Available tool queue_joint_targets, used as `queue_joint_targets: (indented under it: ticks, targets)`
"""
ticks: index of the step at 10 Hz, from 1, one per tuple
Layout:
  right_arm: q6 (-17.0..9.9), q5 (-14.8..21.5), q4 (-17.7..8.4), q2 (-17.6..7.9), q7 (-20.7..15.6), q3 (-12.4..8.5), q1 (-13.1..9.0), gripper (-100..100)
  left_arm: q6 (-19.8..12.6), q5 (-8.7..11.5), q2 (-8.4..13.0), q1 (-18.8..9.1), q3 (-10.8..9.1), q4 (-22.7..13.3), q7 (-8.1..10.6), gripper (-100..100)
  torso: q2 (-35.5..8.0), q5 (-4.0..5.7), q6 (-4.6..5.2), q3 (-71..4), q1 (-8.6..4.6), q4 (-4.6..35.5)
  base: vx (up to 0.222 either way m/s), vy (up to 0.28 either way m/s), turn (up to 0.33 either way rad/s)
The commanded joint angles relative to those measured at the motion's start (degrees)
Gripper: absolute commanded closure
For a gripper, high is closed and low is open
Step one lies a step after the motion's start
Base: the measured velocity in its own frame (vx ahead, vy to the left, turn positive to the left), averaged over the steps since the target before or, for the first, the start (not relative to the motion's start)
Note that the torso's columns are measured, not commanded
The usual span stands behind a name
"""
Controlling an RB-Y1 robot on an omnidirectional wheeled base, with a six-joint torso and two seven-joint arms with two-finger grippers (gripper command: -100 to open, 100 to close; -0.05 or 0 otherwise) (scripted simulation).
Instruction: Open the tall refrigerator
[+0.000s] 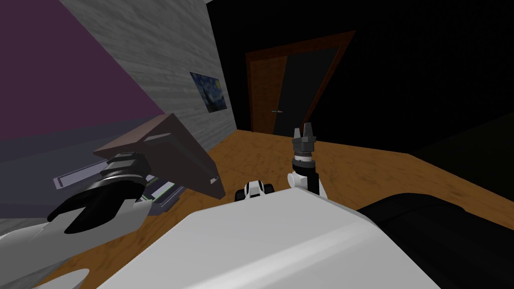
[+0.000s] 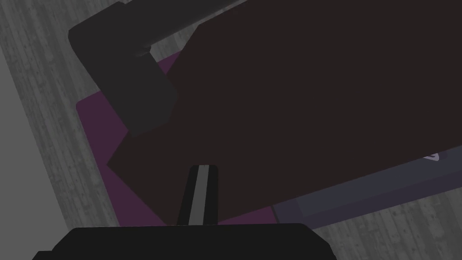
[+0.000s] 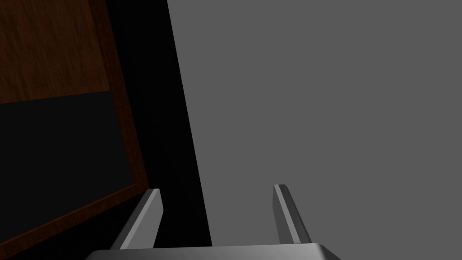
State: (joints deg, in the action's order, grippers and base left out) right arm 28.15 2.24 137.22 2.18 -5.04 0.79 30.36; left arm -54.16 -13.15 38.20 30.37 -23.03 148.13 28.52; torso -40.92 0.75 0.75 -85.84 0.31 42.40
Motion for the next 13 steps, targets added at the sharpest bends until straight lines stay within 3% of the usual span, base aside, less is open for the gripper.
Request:
queue_joint_targets:
  ticks: [1,2,3,4,5,7,11,13]
  targets:
    - [0.0,0.0,0.0,0.0,0.0,0.0,0.0,0,-0.1,0.5,0.3,0.3,-0.4,0.1,-0.01,-100,0.0,0.02,-0.04,0.0,-0.02,0.0,-0.025,-0.01,0.046]
    - [0.0,0.0,0.0,0.0,0.0,0.0,0.0,0,-0.2,0.6,0.2,0.5,-0.38,0.1,0.01,-100,-0.2,-0.33,-0.19,0.2,-0.13,-0.2,-0.04,-0.022,0.045]
    - [0.0,0.0,0.0,0.0,0.0,0.0,0.0,0,-1.4,1.1,0.6,0.7,-0.94,0.8,0.3,100,-0.5,-0.44,-0.31,0.5,-0.15,-0.2,0.055,0.05,0.007]
    - [0.0,0.0,0.0,0.0,0.0,0.0,0.0,0,-0.8,1.0,0.2,0.9,-0.23,0.6,0.13,100,-0.4,-0.69,-0.42,0.5,0.28,-0.3,0.018,0.016,0.037]
    - [0.0,0.0,0.0,0.0,0.0,0.0,0.0,0,-0.8,1.1,0.0,1.0,-0.04,-1.5,0.09,-100,-0.4,-0.81,-0.39,0.5,0.33,-0.3,-0.023,-0.022,0.028]
    - [0.0,0.0,0.0,0.0,0.0,0.0,0.0,0,-0.6,1.1,-0.1,0.9,0.0,-2.8,0.02,-100,-0.4,-1.23,-0.52,0.7,0.46,-0.6,-0.006,-0.02,0.005]
    - [0.0,0.0,0.0,0.0,0.0,0.0,0.0,0,0.7,0.9,-1.0,-0.1,0.22,-6.8,-0.48,-100,0.0,-0.54,-0.18,0.2,0.24,-0.3,0.002,-0.027,0.012]
    - [0.0,0.0,0.0,0.0,0.0,0.0,0.0,0,0.7,-0.1,-0.8,-0.4,-0.54,-5.6,-0.01,-100,0.4,-0.49,0.01,-0.1,0.04,-0.4,0.096,-0.094,-0.019]
